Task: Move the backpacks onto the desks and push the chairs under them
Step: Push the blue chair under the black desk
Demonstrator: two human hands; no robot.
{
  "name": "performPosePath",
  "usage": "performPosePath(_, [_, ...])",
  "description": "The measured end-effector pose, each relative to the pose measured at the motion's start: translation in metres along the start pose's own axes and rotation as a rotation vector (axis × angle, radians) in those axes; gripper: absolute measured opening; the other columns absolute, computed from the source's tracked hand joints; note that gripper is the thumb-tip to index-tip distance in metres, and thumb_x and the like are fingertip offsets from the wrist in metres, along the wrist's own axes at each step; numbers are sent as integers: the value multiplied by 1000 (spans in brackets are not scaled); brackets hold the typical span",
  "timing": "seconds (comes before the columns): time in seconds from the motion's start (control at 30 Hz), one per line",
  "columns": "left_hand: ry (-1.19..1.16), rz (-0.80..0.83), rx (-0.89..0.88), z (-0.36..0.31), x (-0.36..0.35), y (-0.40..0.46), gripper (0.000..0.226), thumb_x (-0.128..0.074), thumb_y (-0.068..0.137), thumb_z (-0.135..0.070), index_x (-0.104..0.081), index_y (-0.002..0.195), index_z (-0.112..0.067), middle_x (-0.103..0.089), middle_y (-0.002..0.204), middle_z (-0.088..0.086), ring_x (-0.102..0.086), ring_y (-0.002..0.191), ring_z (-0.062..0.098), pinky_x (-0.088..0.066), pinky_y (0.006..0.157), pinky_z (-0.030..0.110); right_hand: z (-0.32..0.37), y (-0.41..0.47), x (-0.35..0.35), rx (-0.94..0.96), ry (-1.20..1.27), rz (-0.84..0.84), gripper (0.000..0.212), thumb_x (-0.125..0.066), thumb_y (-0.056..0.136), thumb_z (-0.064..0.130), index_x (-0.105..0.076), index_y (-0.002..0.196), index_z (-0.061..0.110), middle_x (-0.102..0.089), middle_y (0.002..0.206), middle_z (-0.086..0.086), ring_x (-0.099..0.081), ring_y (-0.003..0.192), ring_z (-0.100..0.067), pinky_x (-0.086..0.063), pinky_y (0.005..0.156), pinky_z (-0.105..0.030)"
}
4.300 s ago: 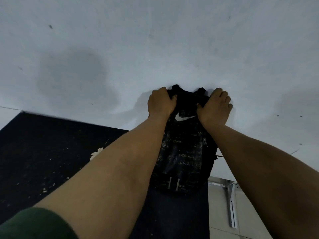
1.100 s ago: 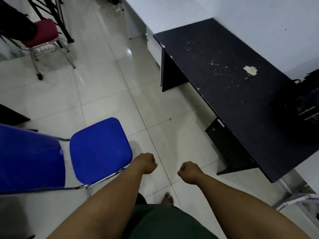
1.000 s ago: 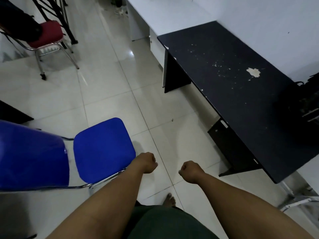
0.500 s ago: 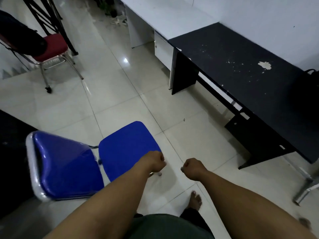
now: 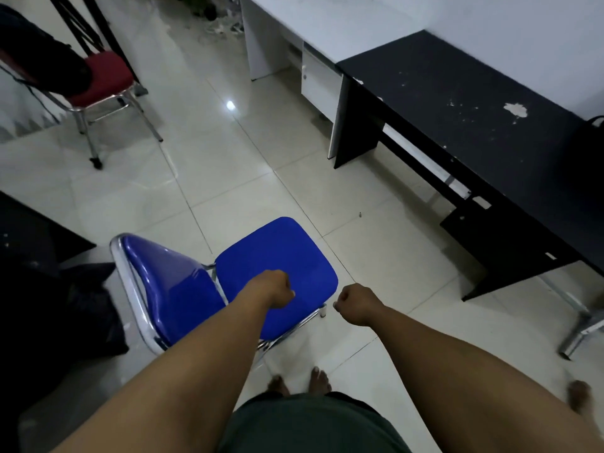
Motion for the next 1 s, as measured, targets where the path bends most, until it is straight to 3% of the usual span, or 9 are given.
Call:
performPosePath(0.23, [-29, -14, -2, 33, 17, 0, 36, -51, 98, -38, -57, 127, -17, -58, 128, 3, -56, 110, 22, -50, 96, 39, 27, 3, -27, -10, -18, 58, 13, -57, 91, 24, -58, 83, 14, -60, 85, -3, -53, 71, -14, -42, 59, -25])
performPosePath(0.33, [10, 0, -39, 50, 28, 4, 35, -52, 98, -39, -57, 126, -19, -58, 127, 3, -57, 109, 22, -50, 95, 39, 51, 7, -38, -11, 12, 52, 14, -57, 92, 24, -55, 84, 13, -57, 85, -3, -53, 74, -17, -44, 64, -27])
performPosePath(0.63, [251, 16, -211, 138, 74, 3, 35, -52, 96, -39, -57, 126, -21, -58, 123, 4, -56, 100, 21, -46, 85, 33, 153, 4, -96, -78, 212, -19, 17, -56, 93, 26, -59, 86, 11, -65, 93, -10, -59, 88, -25, -45, 72, -30])
performPosePath(0.73, [368, -6, -196, 182, 91, 0, 37, -52, 94, -39, -57, 126, -21, -59, 124, 5, -56, 108, 23, -45, 94, 35, 182, -1, -122, -90, 237, -13, 18, -56, 93, 27, -63, 90, 10, -66, 98, -9, -61, 92, -26, -44, 70, -28])
performPosePath(0.87, [535, -98, -125, 228, 103, 0, 37, -51, 92, -41, -60, 123, -23, -59, 122, 4, -47, 122, 26, -21, 111, 51, 208, -4, -147, -97, 248, 8, 17, -57, 91, 29, -59, 85, 13, -63, 92, -8, -57, 82, -23, -45, 70, -31])
performPosePath(0.93, [546, -162, -72, 246, 106, -1, 38, -52, 91, -39, -60, 124, -21, -56, 126, 7, -42, 127, 29, -7, 115, 61, 216, -3, -153, -95, 246, 8, 19, -59, 90, 31, -64, 92, 12, -66, 96, -7, -59, 84, -23, -45, 70, -29])
performPosePath(1.0, [507, -203, -27, 257, 107, -3, 38, -50, 91, -40, -62, 122, -21, -56, 125, 9, -44, 126, 29, -3, 115, 62, 221, -3, -155, -94, 262, 5, 25, -61, 89, 32, -67, 98, 10, -69, 101, -9, -58, 82, -21, -47, 70, -30])
Point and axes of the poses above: each hand's wrist, its own y-axis towards the middle knuckle, its own x-axis out of the back of the hand, z = x × y, the point moved 7 cm from there along y, towards the middle knuckle
